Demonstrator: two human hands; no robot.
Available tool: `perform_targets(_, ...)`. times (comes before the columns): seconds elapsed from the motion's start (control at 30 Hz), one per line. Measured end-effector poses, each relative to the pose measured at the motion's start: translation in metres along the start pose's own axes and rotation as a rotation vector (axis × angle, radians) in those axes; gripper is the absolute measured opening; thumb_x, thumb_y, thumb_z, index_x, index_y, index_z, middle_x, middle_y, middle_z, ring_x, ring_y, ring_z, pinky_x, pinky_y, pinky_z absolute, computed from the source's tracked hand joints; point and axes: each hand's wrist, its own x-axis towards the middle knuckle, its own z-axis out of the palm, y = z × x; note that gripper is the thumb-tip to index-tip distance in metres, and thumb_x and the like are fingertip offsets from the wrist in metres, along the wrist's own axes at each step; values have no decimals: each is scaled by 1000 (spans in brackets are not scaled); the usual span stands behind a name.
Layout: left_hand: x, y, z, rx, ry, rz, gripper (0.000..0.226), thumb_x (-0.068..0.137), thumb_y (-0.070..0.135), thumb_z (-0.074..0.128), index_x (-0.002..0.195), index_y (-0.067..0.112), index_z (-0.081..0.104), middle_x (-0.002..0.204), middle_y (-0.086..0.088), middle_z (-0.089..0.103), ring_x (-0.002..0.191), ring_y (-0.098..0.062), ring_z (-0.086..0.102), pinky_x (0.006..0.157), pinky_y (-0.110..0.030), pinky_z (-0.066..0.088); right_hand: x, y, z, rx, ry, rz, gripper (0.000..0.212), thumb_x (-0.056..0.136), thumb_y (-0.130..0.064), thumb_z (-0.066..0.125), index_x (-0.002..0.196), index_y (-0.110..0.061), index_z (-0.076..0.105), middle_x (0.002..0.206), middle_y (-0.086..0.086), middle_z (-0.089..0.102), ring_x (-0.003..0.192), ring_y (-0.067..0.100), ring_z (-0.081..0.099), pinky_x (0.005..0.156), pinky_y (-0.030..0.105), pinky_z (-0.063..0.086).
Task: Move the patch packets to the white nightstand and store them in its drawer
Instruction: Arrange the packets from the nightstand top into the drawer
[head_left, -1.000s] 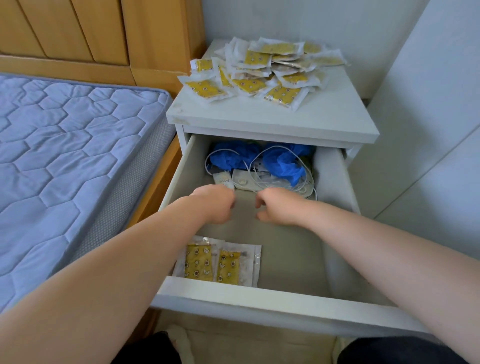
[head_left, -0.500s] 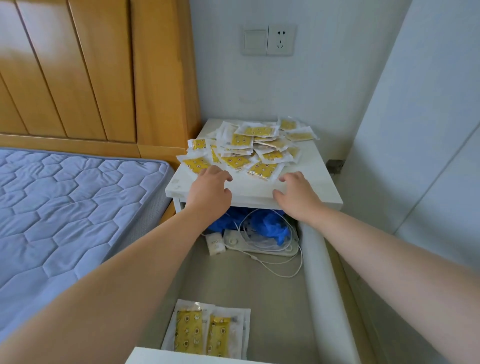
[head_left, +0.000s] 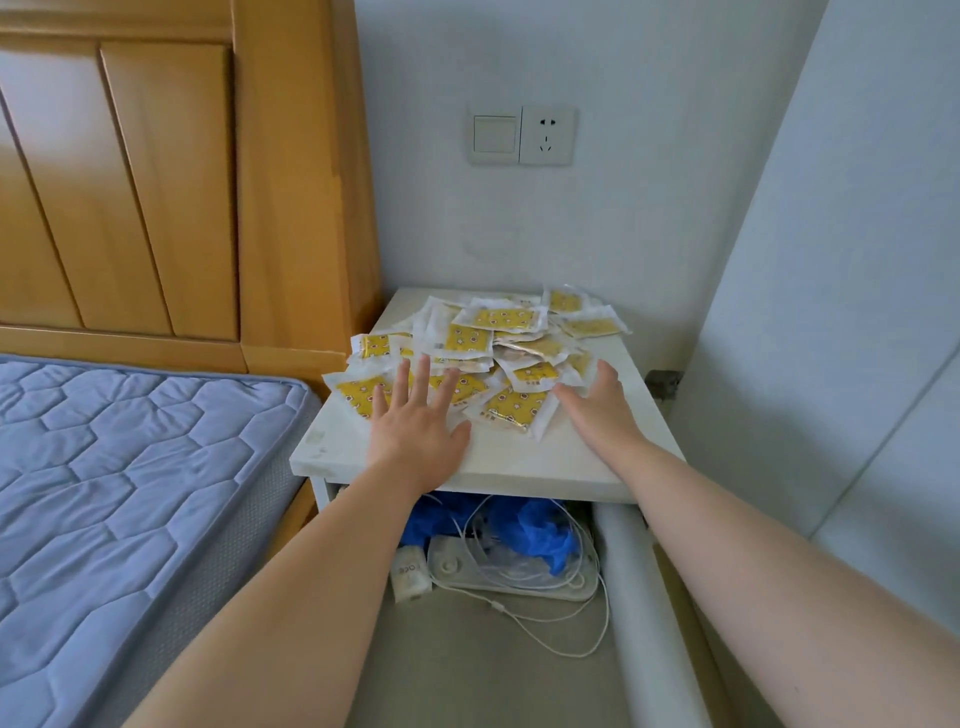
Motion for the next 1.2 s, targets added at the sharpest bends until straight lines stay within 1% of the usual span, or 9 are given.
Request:
perform_targets(0.3, 3, -5, 6, -91, -2, 25, 72, 93, 61, 24, 151, 36, -9, 160, 0, -16, 146, -23, -19, 119, -49, -5, 50, -17, -2, -414, 134, -375, 59, 88, -24, 56, 141, -8, 37, 148, 10, 36, 138, 27, 30, 113, 46, 28)
perform_targets(0.47, 4, -6, 7, -126, 6, 32, 73, 92, 61, 26, 151, 35, -7, 161, 1, -12, 147, -22, -14, 118, -47, -3, 87, -41, 9, -512, -115, -330, 67, 93, -33, 53, 150, -16, 22, 159, 8, 16, 147, 25, 13, 118, 44, 18)
perform_targets(0.57, 3, -6, 8, -157, 25, 27, 76, 91, 60, 29, 151, 35, -12, 160, 1, -13, 147, -20, -15, 118, -45, -3, 97, -38, 23, -608, -211, -238, 66, 90, -44, 51, 148, -24, 27, 149, 8, 37, 141, 29, 28, 116, 50, 20)
perform_targets(0.67, 3, -7, 8, -187, 46, 19, 80, 91, 59, 31, 150, 34, -15, 160, 2, -16, 147, -19, -15, 118, -44, -4, 90, -38, 32, -719, -80, -368, 20, 90, -41, 50, 93, -25, 62, 94, 0, 60, 110, 26, 49, 109, 47, 27)
perform_targets(0.77, 3, -6, 8, -186, 52, 18, 80, 90, 60, 31, 150, 34, -16, 160, 1, -16, 147, -19, -16, 118, -44, -4, 80, -39, 26, -579, 61, -481, 37, 90, -29, 52, 60, -10, 61, 72, 1, 52, 99, 25, 52, 81, 29, 34)
perform_targets(0.83, 3, -6, 8, -184, 47, 16, 80, 91, 60, 31, 150, 34, -15, 160, 1, -15, 147, -20, -16, 118, -44, -4, 79, -45, 22, -489, 123, -450, 40, 92, -27, 52, 67, 2, 64, 88, 12, 60, 106, 25, 52, 75, 26, 32)
perform_targets(0.93, 2, -6, 8, -178, 39, 22, 78, 91, 59, 30, 150, 34, -14, 160, 1, -15, 147, -20, -16, 118, -45, -4, 87, -54, 22, -465, 87, -263, 49, 97, -39, 47, 106, 6, 63, 118, 22, 58, 114, 30, 52, 83, 32, 41)
perform_targets(1.07, 2, -6, 6, -158, 18, 36, 74, 91, 60, 28, 150, 37, -12, 160, 3, -15, 147, -21, -16, 119, -46, -4, 107, -51, 30, -482, 5, -64, 63, 93, -60, 39, 125, -6, 49, 93, 8, 56, 107, 33, 57, 67, 31, 41)
perform_targets(1.2, 3, -5, 5, -148, -6, 43, 73, 92, 60, 27, 151, 37, -8, 160, 3, -13, 147, -21, -13, 120, -46, -2, 112, -55, 33, -500, 61, -20, 43, 85, -47, 65, 79, -8, 50, 71, 1, 52, 81, 26, 57, 50, 27, 31)
